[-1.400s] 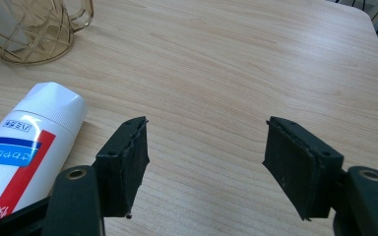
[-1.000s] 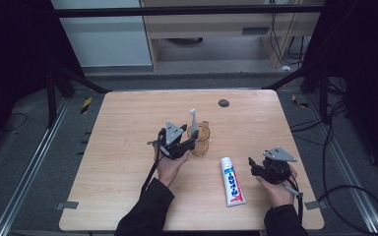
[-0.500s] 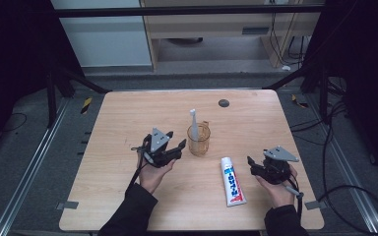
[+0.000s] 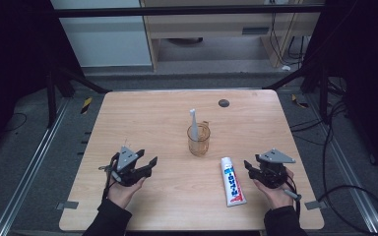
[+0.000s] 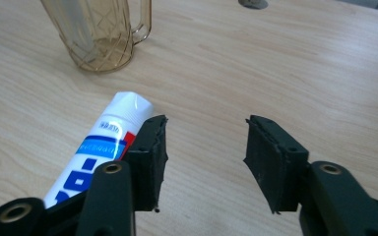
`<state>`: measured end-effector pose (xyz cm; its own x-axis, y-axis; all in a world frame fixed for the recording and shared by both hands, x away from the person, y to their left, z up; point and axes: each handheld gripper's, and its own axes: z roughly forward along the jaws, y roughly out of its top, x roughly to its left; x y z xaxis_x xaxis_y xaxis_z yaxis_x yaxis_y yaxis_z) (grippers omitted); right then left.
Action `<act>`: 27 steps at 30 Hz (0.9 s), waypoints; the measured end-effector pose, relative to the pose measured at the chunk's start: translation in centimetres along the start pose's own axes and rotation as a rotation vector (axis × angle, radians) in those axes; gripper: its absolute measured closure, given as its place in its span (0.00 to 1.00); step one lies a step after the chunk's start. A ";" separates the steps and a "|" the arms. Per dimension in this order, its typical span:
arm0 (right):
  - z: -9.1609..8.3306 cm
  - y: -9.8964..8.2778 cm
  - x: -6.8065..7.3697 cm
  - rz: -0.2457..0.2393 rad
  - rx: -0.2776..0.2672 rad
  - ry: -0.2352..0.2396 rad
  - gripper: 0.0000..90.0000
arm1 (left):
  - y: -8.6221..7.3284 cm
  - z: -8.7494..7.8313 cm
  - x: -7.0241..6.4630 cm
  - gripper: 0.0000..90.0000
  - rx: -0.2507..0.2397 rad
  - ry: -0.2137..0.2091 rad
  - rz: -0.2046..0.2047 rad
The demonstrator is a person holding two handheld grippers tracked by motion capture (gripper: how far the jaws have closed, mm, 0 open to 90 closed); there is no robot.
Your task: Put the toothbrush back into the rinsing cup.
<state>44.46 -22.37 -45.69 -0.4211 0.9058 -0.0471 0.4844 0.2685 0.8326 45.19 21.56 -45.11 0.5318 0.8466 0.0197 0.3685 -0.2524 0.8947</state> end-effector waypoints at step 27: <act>-0.9 -2.7 3.0 -0.024 0.200 0.144 0.99 | -3.9 -3.6 3.3 0.71 0.132 0.130 0.000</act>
<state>41.20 -20.73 -47.62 -0.5329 0.8458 0.0256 0.6091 0.3623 0.7055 42.79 27.05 -46.87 0.4318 0.8980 0.0846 0.4701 -0.3041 0.8286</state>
